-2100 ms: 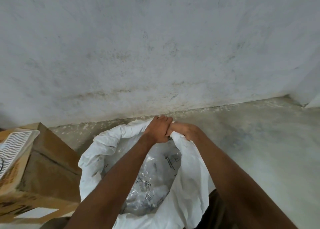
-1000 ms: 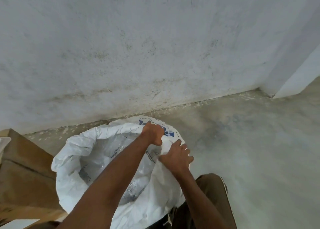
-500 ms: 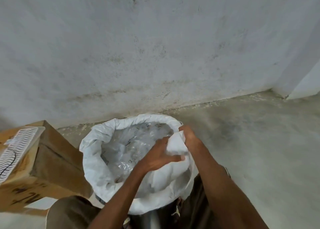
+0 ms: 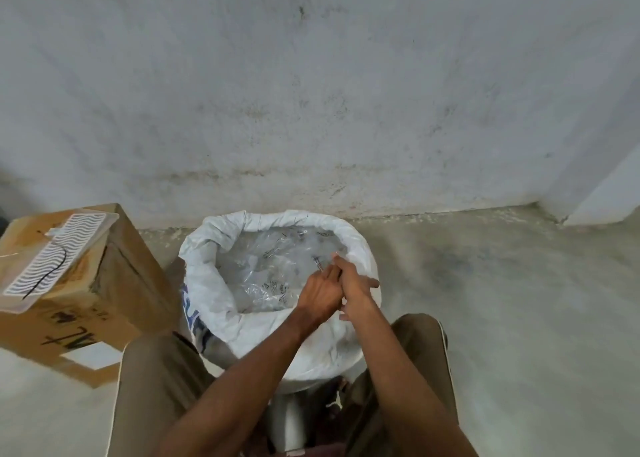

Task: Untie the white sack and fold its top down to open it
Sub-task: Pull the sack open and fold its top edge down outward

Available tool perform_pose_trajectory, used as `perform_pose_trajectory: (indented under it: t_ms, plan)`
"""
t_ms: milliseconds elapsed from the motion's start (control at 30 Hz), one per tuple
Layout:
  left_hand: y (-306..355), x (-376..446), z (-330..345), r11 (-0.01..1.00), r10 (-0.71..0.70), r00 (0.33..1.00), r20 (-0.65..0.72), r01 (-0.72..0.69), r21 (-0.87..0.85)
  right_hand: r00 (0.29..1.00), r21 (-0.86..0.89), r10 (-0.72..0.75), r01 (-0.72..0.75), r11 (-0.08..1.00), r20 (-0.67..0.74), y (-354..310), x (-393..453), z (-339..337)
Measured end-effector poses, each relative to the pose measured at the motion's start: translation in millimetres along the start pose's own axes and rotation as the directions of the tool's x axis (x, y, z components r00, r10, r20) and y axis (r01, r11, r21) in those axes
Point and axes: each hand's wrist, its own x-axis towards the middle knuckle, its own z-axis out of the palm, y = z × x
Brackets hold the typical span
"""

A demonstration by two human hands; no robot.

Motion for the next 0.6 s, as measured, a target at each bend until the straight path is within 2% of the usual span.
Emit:
perform_pose_trajectory:
  t_ms: [67, 133, 167, 200, 267, 300, 333, 367, 433, 500, 600]
  plan:
    - [3, -9, 0, 0.999, 0.04, 0.999, -0.014, -0.041, -0.032, 1.0, 0.21, 0.027, -0.028, 0.977, 0.012, 0, 4, 3]
    - [0, -21, -7, 0.975, 0.022, 0.999, -0.032, -0.029, -0.22, 0.999, 0.336, 0.032, -0.036, 0.941, 0.018, -3, 19, -1]
    - [-2, -28, -13, 0.944, -0.025, 1.0, -0.018, 0.018, -0.328, 0.997, 0.377, 0.045, -0.068, 0.924, 0.07, -2, 24, -3]
    - [-3, -36, -21, 0.9, -0.075, 0.997, 0.014, 0.074, -0.43, 0.991, 0.384, 0.062, -0.104, 0.917, 0.12, 3, 39, -3]
    - [-8, -54, -30, 0.742, -0.147, 0.984, 0.101, 0.177, -0.647, 0.977, 0.404, 0.054, -0.136, 0.905, 0.207, 11, 40, -12]
    - [-11, -63, -34, 0.689, -0.172, 0.977, 0.123, 0.209, -0.695, 0.979, 0.402, 0.037, -0.117, 0.908, 0.202, 11, 30, -19]
    - [-16, -72, -35, 0.691, -0.191, 0.971, 0.146, 0.239, -0.682, 0.98, 0.413, 0.012, -0.094, 0.906, 0.197, 11, 23, -24]
    - [-23, -82, -36, 0.742, -0.202, 0.963, 0.18, 0.27, -0.613, 0.98, 0.427, -0.004, -0.084, 0.9, 0.201, 13, 20, -29]
    - [-37, -98, -35, 0.885, -0.193, 0.938, 0.287, 0.293, -0.362, 0.963, 0.485, -0.031, -0.106, 0.868, 0.268, 26, 22, -38]
    - [-44, -107, -31, 0.958, -0.18, 0.925, 0.336, 0.242, -0.154, 0.936, 0.506, -0.05, -0.144, 0.851, 0.35, 41, 26, -43]
    - [-42, -115, -27, 0.993, -0.111, 0.944, 0.309, 0.113, 0.012, 0.92, 0.486, -0.072, -0.135, 0.864, 0.384, 52, 28, -44]
